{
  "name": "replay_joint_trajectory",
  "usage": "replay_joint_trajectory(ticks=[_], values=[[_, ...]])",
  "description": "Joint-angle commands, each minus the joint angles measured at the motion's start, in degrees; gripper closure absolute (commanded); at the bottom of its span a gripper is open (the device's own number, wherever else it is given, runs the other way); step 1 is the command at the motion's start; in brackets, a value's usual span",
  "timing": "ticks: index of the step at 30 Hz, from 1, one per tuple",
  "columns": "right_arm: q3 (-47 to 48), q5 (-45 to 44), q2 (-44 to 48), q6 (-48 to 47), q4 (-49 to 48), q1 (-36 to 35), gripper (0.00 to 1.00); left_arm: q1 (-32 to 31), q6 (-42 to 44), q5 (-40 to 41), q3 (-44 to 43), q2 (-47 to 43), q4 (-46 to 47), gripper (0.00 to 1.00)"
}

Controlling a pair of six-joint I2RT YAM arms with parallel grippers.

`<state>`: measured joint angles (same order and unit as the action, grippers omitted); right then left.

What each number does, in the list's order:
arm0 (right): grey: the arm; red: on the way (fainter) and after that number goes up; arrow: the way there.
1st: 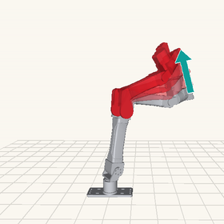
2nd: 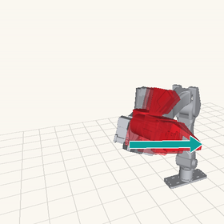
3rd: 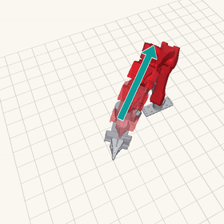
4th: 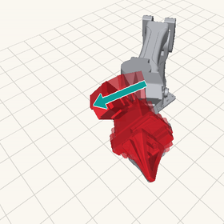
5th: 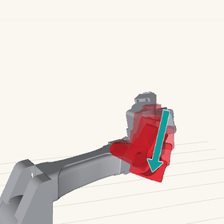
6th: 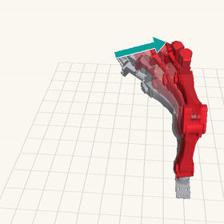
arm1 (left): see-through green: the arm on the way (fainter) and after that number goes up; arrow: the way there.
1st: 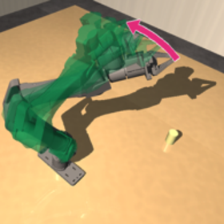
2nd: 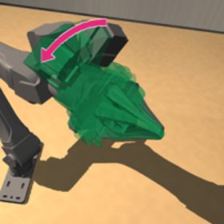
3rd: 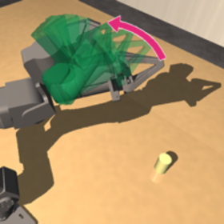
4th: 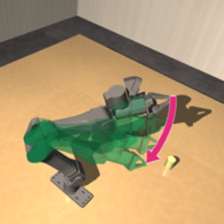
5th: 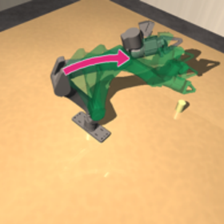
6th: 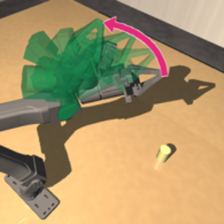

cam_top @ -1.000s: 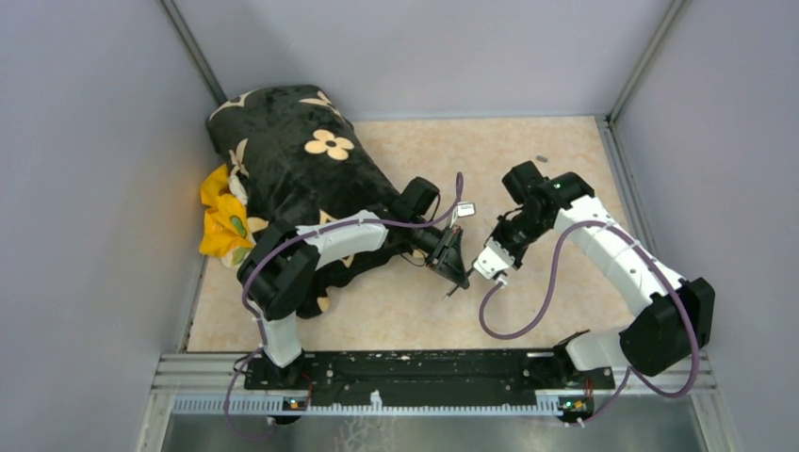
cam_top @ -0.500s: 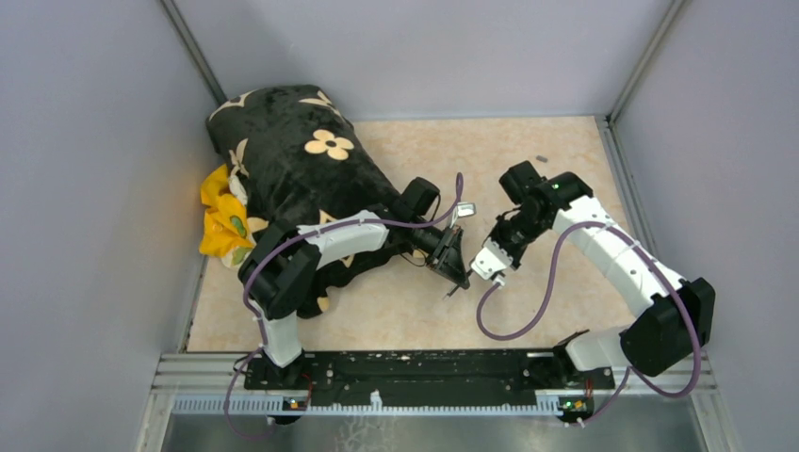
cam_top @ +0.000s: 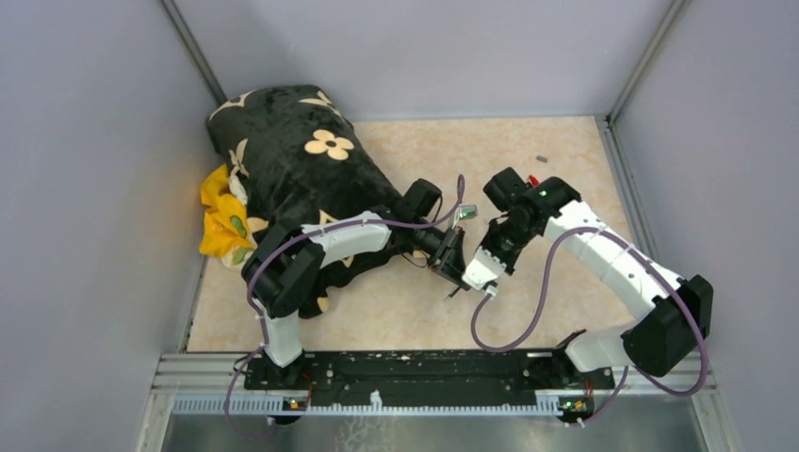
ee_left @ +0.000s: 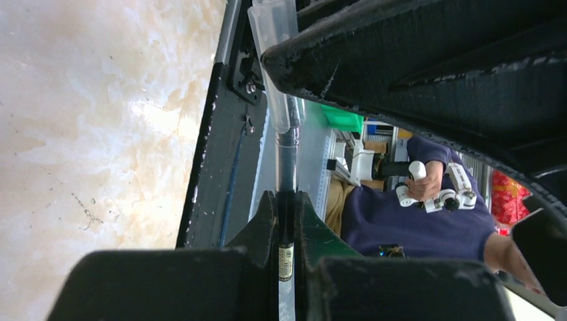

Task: Insert the pens into the pen caps
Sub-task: Insert the pen cap onto the pen.

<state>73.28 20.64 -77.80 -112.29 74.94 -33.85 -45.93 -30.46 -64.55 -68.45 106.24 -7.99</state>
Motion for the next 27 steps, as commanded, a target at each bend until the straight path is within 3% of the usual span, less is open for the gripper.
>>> replay_joint_trajectory(ticks=[1, 16, 27], values=[[2.7, -1.3, 0.0, 2.9, 1.8, -4.0, 1.0, 0.4, -2.4, 1.8, -0.5, 0.7, 5.0, 1.0], [5.4, -6.1, -0.2, 10.5, 1.4, -9.8, 1.0, 0.8, -4.8, 6.7, 2.9, -0.1, 18.2, 1.0], [6.1, -15.8, 2.6, 10.9, 1.7, -11.5, 1.0, 0.8, 9.2, 20.4, 7.2, -4.0, 40.0, 1.0]])
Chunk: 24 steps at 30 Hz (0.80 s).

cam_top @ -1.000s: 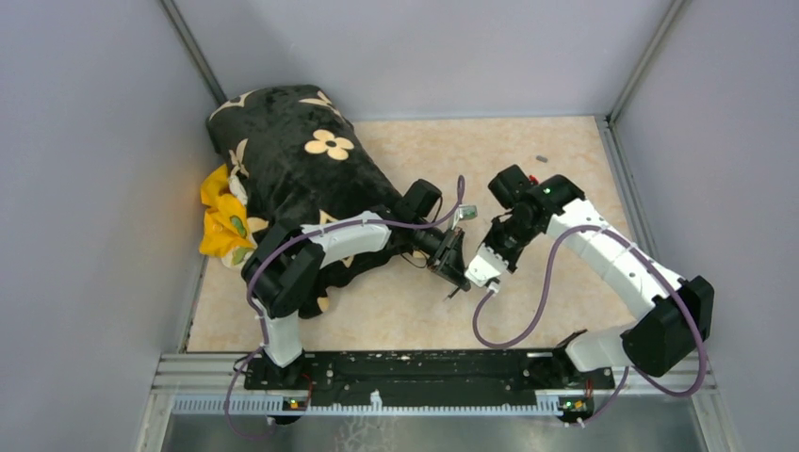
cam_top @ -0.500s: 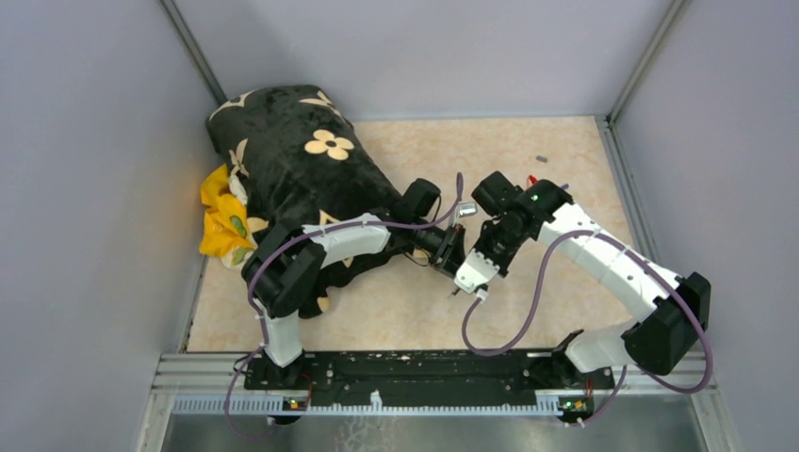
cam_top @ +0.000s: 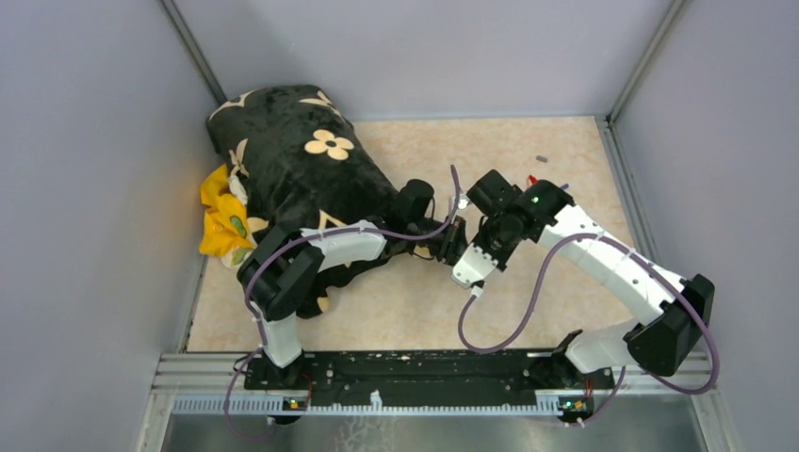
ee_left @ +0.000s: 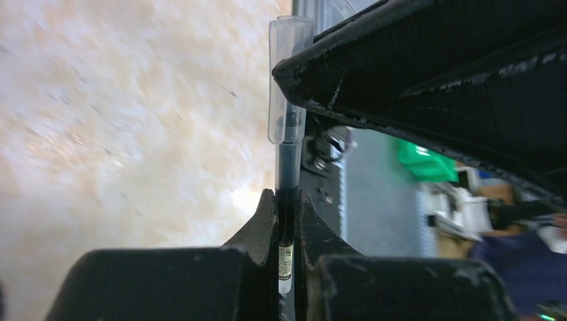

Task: Insert the pens into the pen caps
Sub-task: Insert the pen cap onto the pen.

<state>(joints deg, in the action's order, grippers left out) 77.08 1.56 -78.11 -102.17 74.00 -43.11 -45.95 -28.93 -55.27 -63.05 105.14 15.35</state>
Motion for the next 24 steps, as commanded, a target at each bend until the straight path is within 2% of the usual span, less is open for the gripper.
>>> replay_joint_trajectory(ticks=[1, 4, 8, 17, 21, 24], values=[[2.3, 2.9, 3.1, 0.8, 2.4, -2.3, 1.0, 0.8, 9.4, 11.8, 2.4, -3.3, 18.8, 1.0], [2.3, 1.6, 4.2, 0.8, 1.8, -2.3, 0.98, 0.8, 12.4, 12.1, 3.1, -3.3, 22.0, 1.0], [2.2, -0.6, 5.0, -0.5, 1.8, -2.7, 0.85, 0.9, 13.9, 10.4, 2.3, -2.1, 22.0, 1.0], [4.8, -3.9, 4.8, 1.0, 0.4, -3.3, 0.63, 0.8, 15.9, 10.0, 4.6, -1.9, 21.7, 1.0], [8.8, -1.9, 4.8, 2.8, 2.7, -3.3, 0.58, 0.9, 17.2, 11.2, 6.1, -2.4, 20.9, 1.0], [11.0, 3.3, 5.2, 6.0, 5.2, -3.4, 0.52, 0.9, 17.7, 12.2, 7.7, -3.3, 21.1, 1.0]])
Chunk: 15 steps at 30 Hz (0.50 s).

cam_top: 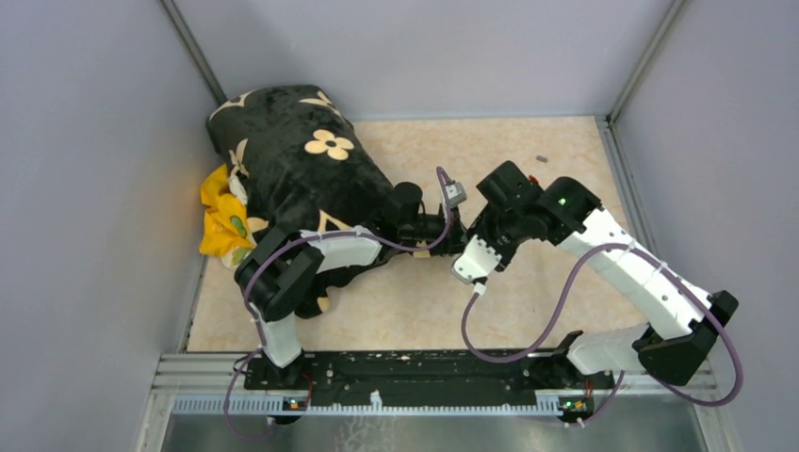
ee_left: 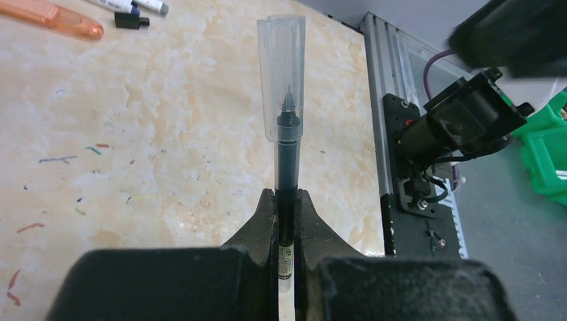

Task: Insert the pens into the pen caps
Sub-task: Insert the pen cap onto the pen.

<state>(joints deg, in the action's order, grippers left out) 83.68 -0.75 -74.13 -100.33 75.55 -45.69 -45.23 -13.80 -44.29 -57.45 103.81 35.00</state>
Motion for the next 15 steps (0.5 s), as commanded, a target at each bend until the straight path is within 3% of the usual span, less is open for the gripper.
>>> replay_joint_trajectory(ticks=[1, 6, 11, 15], values=[[4.6, 7.3, 1.4, 6.7, 3.9, -0.8, 0.51, 0.1, 2.6, 1.6, 2.7, -2.3, 1.7, 1.0], [4.0, 13.8, 3.7, 21.1, 1.1, 0.2, 0.42, 0.1, 2.8, 4.3, 7.2, -6.3, 4.8, 1.0], [3.3, 24.6, 6.0, 30.0, -1.9, 9.7, 0.4, -0.2, 2.9, 7.9, 13.6, -11.4, 9.3, 1.0], [2.4, 38.9, 8.3, 41.4, -6.6, 19.1, 0.37, -1.9, 3.8, 12.1, 18.2, -15.6, 12.7, 1.0]])
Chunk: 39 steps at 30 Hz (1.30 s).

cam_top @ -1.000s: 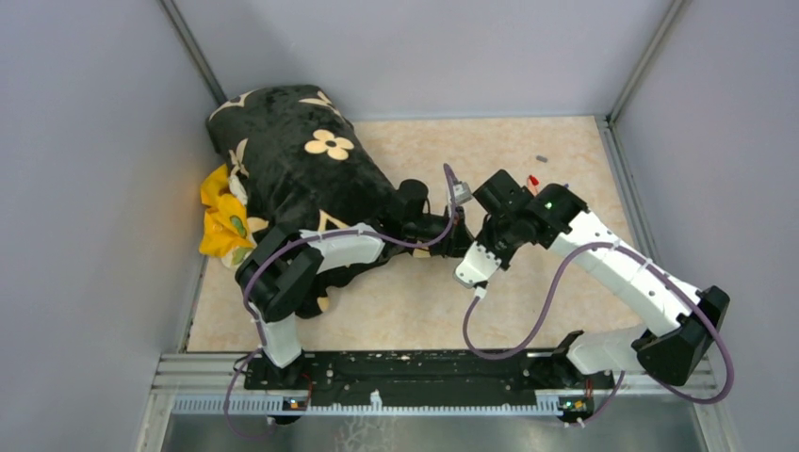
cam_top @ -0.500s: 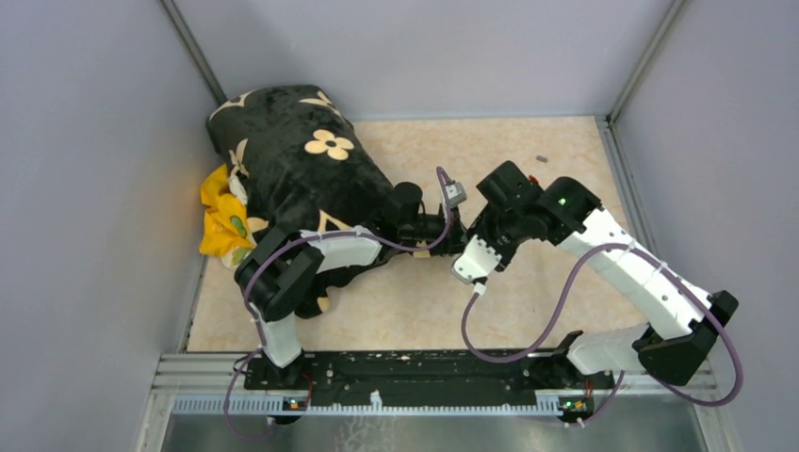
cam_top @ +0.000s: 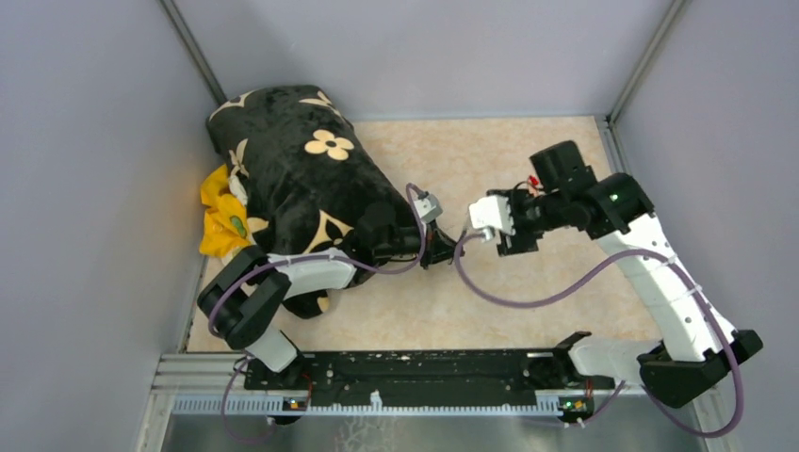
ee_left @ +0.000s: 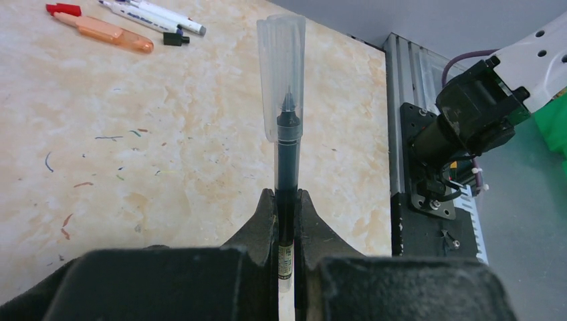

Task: Insert the pens into the pen caps
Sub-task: Insert the pen cap onto the pen, then press the pen cap onto the pen.

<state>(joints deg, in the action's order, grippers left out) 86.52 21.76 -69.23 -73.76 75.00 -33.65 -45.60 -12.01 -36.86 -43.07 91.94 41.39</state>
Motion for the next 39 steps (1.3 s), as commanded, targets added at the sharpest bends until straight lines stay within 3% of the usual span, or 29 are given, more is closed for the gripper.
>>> replay_joint_trajectory(ticks=[1, 5, 7, 9, 11, 17, 28, 39], values=[[-1.6, 20.6, 4.0, 19.2, -8.7, 9.6, 0.36, -2.0, 2.4, 6.1, 4.6, -4.7, 6.7, 1.0], [-8.5, 38.4, 6.1, 40.0, -19.5, 19.8, 0.32, -4.3, 3.7, 12.5, 6.8, -8.4, 6.6, 1.0], [-15.3, 46.2, 7.6, 53.9, -29.9, 24.4, 0.32, -5.3, 3.7, 15.9, 7.2, -10.4, 5.8, 1.0], [-21.5, 49.8, 9.3, 65.0, -40.1, 26.8, 0.32, -6.2, 2.7, 19.8, 7.0, -12.0, 4.0, 1.0], [-25.7, 49.6, 11.1, 70.3, -47.0, 29.0, 0.32, -7.0, 1.9, 22.2, 6.5, -13.1, 2.0, 1.0], [-28.5, 48.4, 11.0, 73.2, -50.8, 29.0, 0.32, -8.5, 0.1, 25.1, 3.8, -13.1, -1.8, 1.0], [-23.6, 42.1, 5.6, 69.4, -48.5, 23.4, 0.32, -10.5, -1.7, 27.7, 0.6, -11.4, -4.3, 1.0], [-22.5, 40.7, 1.7, 72.7, -53.1, 20.4, 0.33, -11.1, -2.1, 27.9, -1.1, -9.7, -5.1, 1.0]])
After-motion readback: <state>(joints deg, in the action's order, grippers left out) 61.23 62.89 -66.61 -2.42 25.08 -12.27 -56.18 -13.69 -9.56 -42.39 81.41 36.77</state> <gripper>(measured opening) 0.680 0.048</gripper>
